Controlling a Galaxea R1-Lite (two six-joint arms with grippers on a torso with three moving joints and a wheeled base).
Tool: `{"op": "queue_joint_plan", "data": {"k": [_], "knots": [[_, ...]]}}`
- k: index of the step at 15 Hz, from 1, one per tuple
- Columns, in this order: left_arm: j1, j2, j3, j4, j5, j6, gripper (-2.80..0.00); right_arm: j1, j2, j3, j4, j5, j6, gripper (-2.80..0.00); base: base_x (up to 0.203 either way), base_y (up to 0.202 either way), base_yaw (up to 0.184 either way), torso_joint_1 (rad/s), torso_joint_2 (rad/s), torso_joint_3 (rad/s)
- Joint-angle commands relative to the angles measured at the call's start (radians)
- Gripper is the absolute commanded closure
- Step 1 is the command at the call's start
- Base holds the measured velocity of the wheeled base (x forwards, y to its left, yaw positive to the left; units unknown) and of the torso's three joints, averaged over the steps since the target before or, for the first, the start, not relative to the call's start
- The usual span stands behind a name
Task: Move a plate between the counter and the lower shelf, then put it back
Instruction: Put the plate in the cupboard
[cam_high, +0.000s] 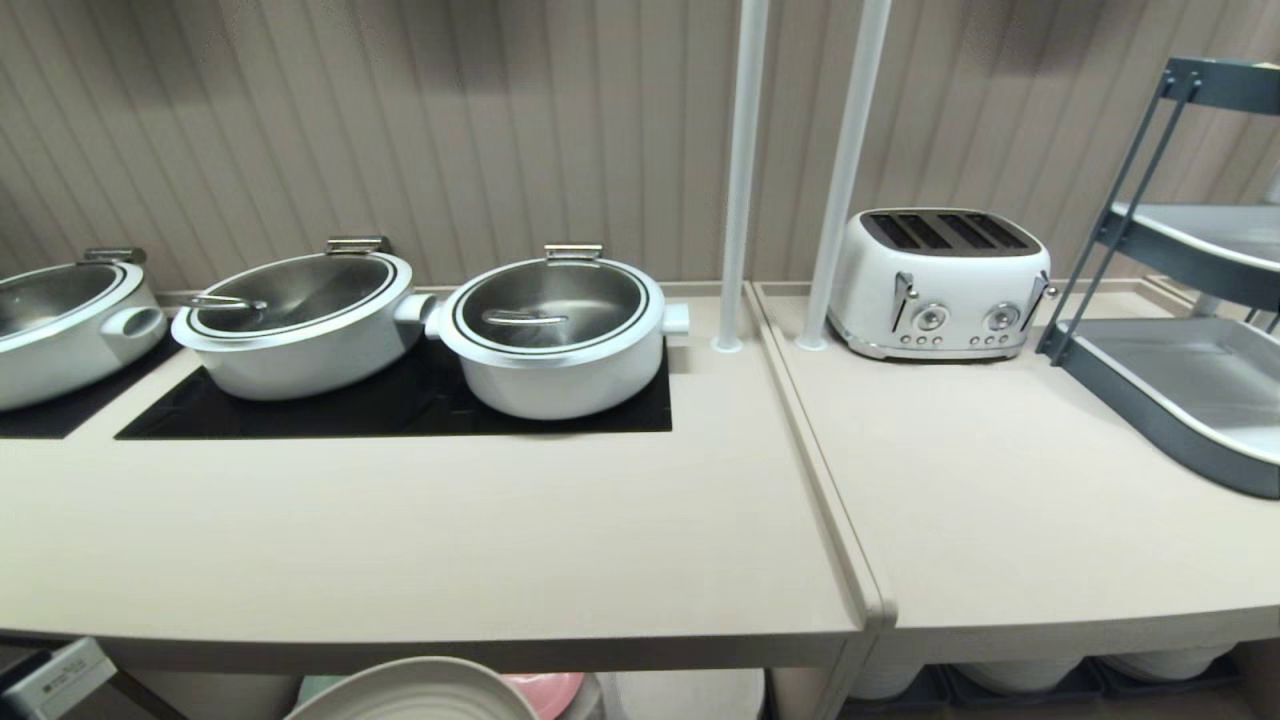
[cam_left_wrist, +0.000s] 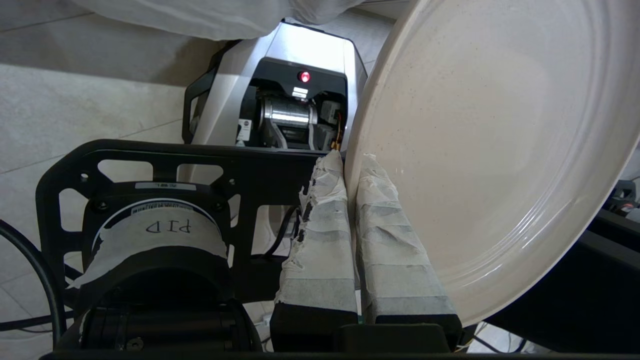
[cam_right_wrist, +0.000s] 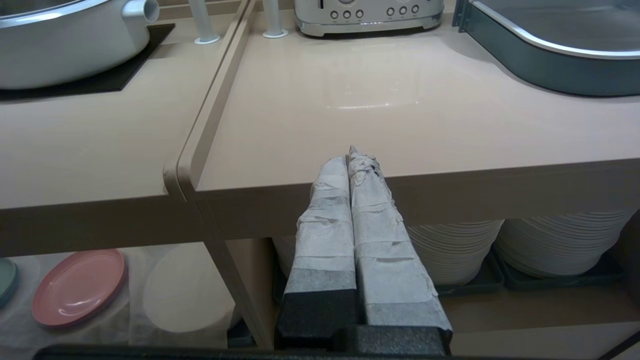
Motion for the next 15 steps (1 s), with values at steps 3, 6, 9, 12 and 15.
{"op": "queue_joint_plan", "data": {"k": [3,6,9,12,15], "knots": [[-0.001,-0.002,0.001,0.01,-0.001,-0.003,0.0,0.0,0.0,0.0,0.0,0.0,0.0,0.0,0.0,0.0,0.0,-0.133,0.28,0.143],[-0.001,-0.002,0.001,0.014,-0.004,-0.001,0.0,0.0,0.0,0.0,0.0,0.0,0.0,0.0,0.0,0.0,0.0,-0.144,0.3,0.154],[-0.001,-0.001,0.001,0.013,-0.006,-0.001,0.0,0.0,0.0,0.0,0.0,0.0,0.0,0.0,0.0,0.0,0.0,-0.144,0.31,0.16],[-0.001,-0.001,0.004,0.014,-0.007,-0.001,0.0,0.0,0.0,0.0,0.0,0.0,0.0,0.0,0.0,0.0,0.0,-0.145,0.32,0.155],[-0.001,-0.001,0.004,0.013,-0.009,-0.001,0.0,0.0,0.0,0.0,0.0,0.0,0.0,0.0,0.0,0.0,0.0,-0.146,0.32,0.169]]}}
